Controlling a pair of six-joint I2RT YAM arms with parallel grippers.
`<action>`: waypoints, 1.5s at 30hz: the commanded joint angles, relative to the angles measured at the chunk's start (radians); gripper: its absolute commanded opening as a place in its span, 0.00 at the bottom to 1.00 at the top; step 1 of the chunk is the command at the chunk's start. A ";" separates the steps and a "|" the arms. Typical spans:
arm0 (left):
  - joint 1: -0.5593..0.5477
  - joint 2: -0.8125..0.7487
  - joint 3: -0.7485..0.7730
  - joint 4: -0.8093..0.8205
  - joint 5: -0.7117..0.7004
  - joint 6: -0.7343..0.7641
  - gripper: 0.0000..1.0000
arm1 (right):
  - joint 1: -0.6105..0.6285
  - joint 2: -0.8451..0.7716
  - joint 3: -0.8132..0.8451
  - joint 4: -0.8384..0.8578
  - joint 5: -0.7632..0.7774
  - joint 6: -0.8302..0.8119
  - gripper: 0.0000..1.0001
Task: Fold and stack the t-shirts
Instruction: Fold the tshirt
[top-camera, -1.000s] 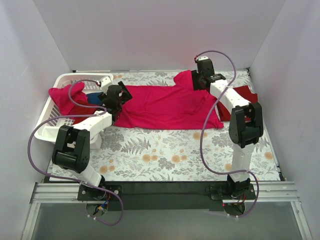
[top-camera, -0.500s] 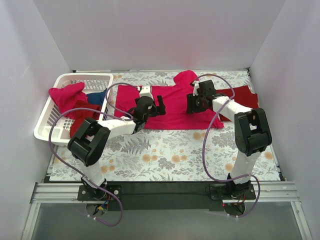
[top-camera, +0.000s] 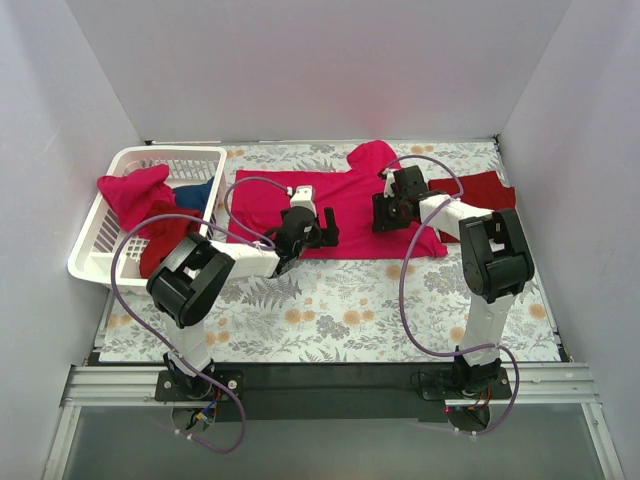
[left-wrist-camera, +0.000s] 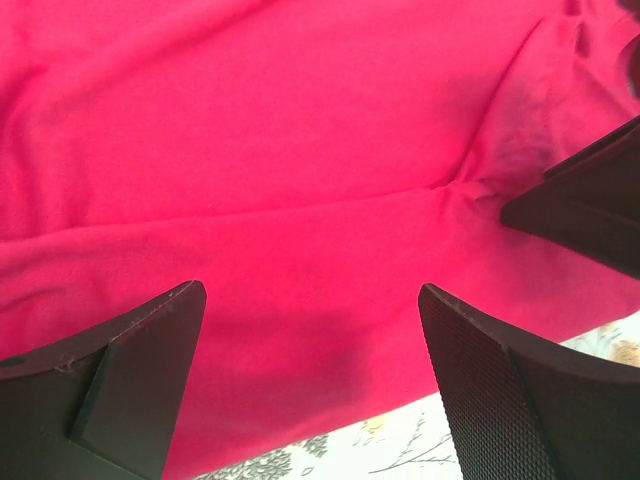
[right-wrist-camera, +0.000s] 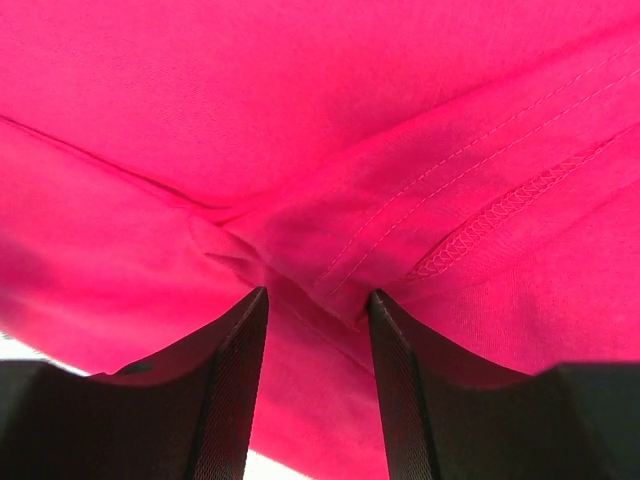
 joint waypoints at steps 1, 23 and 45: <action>-0.002 -0.033 -0.028 0.016 -0.018 0.004 0.81 | -0.003 0.009 0.037 0.027 0.017 0.005 0.40; -0.002 -0.146 -0.157 -0.025 -0.091 -0.012 0.81 | -0.005 0.147 0.359 -0.016 -0.035 -0.044 0.11; -0.063 -0.034 0.056 0.032 0.011 0.031 0.81 | -0.095 -0.266 -0.136 0.039 0.233 0.005 0.46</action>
